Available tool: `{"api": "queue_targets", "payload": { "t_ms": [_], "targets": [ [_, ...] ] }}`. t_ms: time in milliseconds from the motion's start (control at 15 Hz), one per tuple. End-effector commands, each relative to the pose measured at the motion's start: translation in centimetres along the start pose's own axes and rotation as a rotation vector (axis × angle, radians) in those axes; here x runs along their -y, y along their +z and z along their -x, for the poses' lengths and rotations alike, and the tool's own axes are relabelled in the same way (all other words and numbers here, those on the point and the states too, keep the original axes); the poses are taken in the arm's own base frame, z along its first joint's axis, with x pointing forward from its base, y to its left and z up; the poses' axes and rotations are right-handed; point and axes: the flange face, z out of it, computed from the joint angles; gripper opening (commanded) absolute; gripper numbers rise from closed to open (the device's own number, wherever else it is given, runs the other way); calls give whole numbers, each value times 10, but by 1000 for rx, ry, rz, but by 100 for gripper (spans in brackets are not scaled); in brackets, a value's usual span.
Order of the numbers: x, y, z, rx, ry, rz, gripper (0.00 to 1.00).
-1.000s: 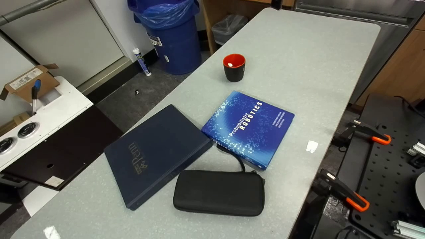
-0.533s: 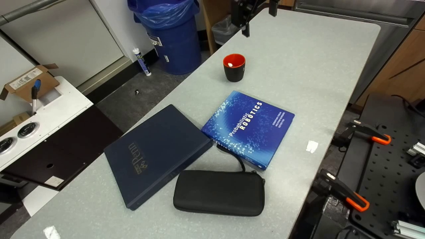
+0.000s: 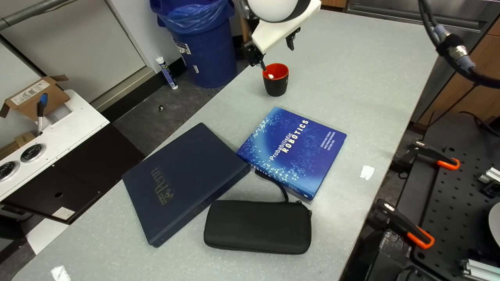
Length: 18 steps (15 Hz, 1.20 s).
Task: Take the pen out of the red and black mug
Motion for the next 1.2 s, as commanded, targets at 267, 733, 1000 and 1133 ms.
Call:
{"api": "queue_targets", "payload": {
  "t_ms": [267, 733, 1000, 1133],
  "targets": [
    [20, 31, -14, 14, 6, 41, 100],
    [29, 55, -20, -29, 95, 117, 100],
    [36, 75, -21, -40, 159, 150, 100],
    [40, 81, -23, -57, 189, 159, 100]
  ]
}}
